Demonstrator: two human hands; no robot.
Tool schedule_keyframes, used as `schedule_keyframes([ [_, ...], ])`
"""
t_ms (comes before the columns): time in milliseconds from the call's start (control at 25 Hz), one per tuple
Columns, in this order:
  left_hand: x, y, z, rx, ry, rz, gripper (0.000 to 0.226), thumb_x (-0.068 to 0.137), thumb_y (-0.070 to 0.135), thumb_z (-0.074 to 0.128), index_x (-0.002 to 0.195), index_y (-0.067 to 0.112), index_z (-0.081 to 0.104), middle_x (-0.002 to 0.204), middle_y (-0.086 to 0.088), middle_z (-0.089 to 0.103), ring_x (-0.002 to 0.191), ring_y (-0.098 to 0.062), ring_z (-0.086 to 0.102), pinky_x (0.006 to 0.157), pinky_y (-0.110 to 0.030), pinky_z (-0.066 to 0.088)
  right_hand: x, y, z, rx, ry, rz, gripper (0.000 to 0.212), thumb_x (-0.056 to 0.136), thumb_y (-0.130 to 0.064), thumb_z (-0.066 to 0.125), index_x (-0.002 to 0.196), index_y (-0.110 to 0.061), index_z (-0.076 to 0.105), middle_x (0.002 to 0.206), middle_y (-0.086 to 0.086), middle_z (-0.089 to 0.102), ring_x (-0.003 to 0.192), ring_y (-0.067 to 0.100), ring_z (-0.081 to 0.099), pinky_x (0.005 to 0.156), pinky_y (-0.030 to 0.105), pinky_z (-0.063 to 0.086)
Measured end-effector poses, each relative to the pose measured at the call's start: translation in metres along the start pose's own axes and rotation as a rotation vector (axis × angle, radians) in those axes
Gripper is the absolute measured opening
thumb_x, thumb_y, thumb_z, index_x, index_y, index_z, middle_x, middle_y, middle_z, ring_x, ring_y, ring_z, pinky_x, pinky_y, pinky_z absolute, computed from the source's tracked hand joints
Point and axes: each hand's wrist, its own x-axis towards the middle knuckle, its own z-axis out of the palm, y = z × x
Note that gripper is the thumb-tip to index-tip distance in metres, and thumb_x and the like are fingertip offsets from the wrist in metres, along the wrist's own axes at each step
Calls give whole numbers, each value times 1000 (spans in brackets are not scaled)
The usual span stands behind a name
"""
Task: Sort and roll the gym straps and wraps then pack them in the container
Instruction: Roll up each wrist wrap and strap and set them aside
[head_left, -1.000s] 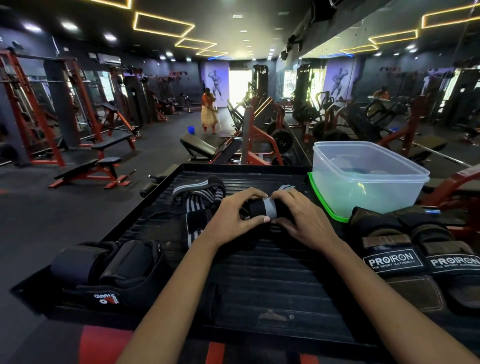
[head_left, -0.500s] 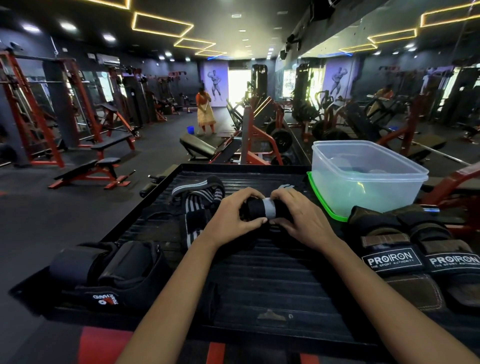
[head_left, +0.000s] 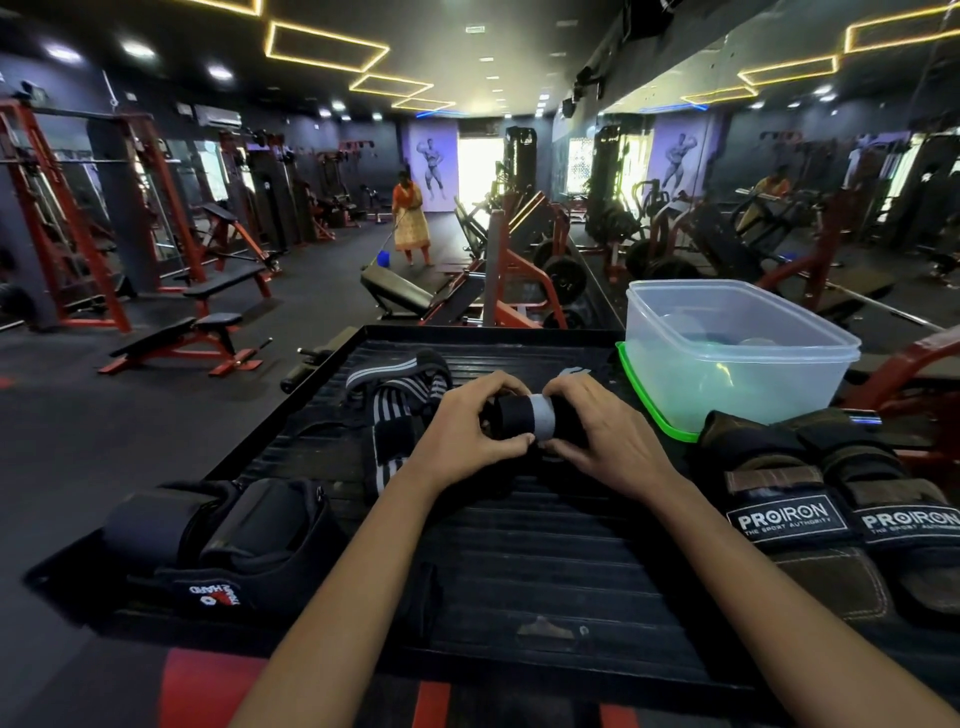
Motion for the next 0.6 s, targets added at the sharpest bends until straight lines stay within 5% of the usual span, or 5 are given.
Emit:
schedule_keyframes([
  [280, 3, -3, 2, 56, -20, 70, 48, 69, 12, 83, 112, 16, 62, 107, 4, 60, 102, -4, 55, 90, -17, 43, 0, -1, -1, -52, 30, 10, 44, 82, -34, 70, 119, -24, 49, 112, 0, 57, 96, 21, 58, 62, 37, 53],
  [600, 2, -3, 0, -42, 5, -30, 50, 71, 22, 84, 118, 18, 67, 113, 9, 69, 108, 2, 60, 95, -14, 44, 0, 2, 1, -64, 21, 6, 56, 81, -36, 69, 126, -32, 35, 119, 0, 51, 95, 20, 59, 61, 35, 53],
])
